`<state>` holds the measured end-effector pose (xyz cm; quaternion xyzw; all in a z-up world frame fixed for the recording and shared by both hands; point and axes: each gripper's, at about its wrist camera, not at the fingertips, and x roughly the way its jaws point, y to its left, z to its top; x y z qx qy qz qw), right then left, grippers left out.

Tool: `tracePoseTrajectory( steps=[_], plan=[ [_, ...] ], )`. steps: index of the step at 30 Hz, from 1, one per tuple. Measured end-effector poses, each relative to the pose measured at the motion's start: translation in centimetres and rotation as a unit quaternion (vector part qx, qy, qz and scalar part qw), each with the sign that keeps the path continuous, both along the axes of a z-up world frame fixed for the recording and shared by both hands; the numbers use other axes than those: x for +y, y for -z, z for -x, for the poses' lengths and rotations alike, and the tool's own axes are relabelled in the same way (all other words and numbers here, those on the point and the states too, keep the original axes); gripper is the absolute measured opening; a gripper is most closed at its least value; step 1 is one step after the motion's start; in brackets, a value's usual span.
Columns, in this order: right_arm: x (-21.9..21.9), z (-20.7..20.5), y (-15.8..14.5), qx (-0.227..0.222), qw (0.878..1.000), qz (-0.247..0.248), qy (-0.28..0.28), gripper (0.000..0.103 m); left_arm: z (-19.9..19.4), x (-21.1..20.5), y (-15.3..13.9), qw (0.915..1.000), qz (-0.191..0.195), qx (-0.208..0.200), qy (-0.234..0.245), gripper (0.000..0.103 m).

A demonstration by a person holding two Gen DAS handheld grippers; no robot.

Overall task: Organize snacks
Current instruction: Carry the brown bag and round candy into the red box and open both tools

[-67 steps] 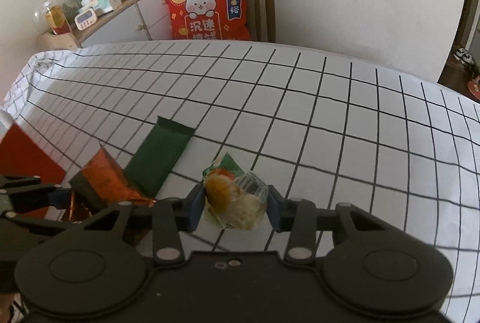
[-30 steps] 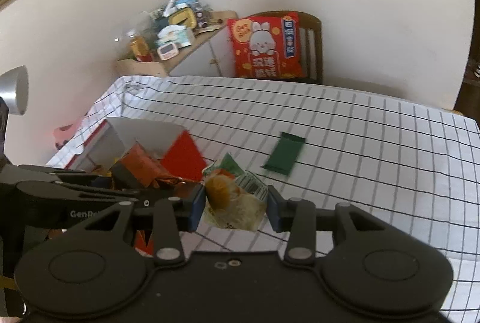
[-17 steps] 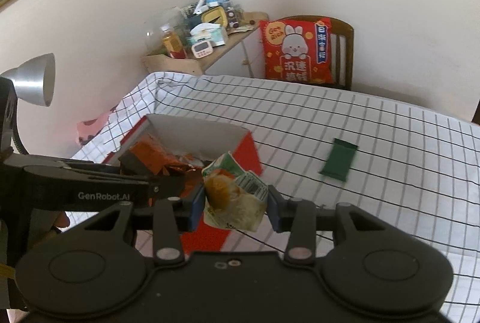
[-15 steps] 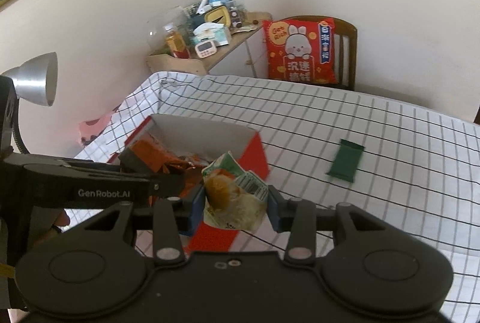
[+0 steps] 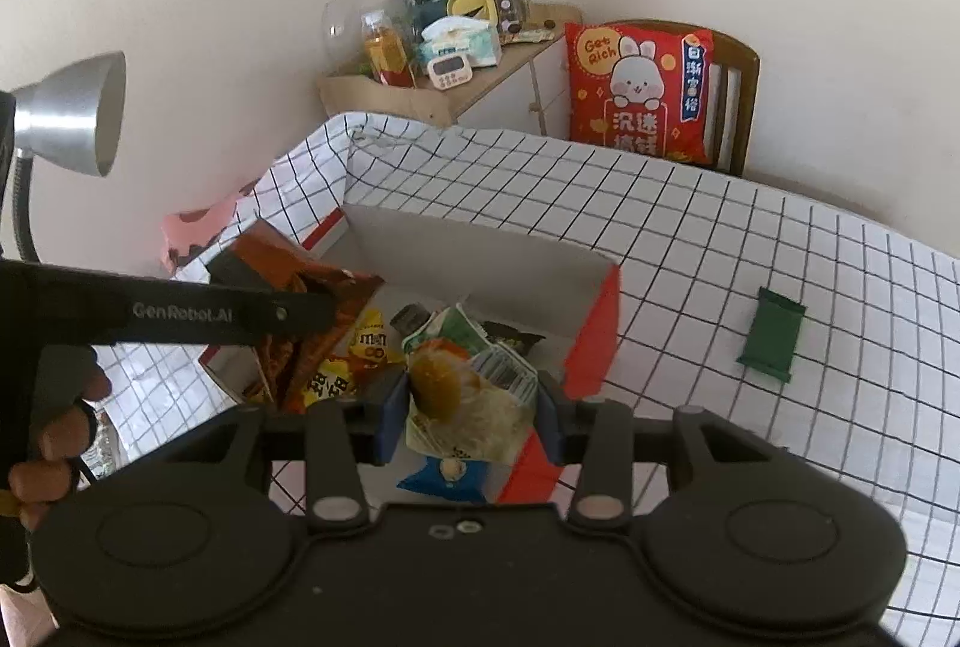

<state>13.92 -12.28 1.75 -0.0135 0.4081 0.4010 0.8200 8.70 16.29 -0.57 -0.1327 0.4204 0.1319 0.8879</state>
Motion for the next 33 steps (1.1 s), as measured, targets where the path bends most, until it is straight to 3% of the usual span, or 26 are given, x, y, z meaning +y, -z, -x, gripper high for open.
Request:
tracePoseTrajectory(
  steps=[13, 22, 33],
  plan=[
    [6.5, -2.1, 4.0, 0.000, 0.999, 0.051, -0.006, 0.043, -3.1, 5.5, 4.9, 0.9982, -0.024, 0.048, -0.028, 0.056],
    [9.5, -4.0, 7.1, 0.000, 0.996, 0.089, -0.008, 0.042, -6.3, 5.8, 7.4, 0.9965, -0.028, 0.077, -0.012, 0.056],
    [10.8, -4.4, 8.7, 0.003, 0.994, 0.112, -0.016, 0.045, -7.5, 5.7, 9.8, 0.9940, -0.023, 0.107, -0.003, 0.057]
  ],
)
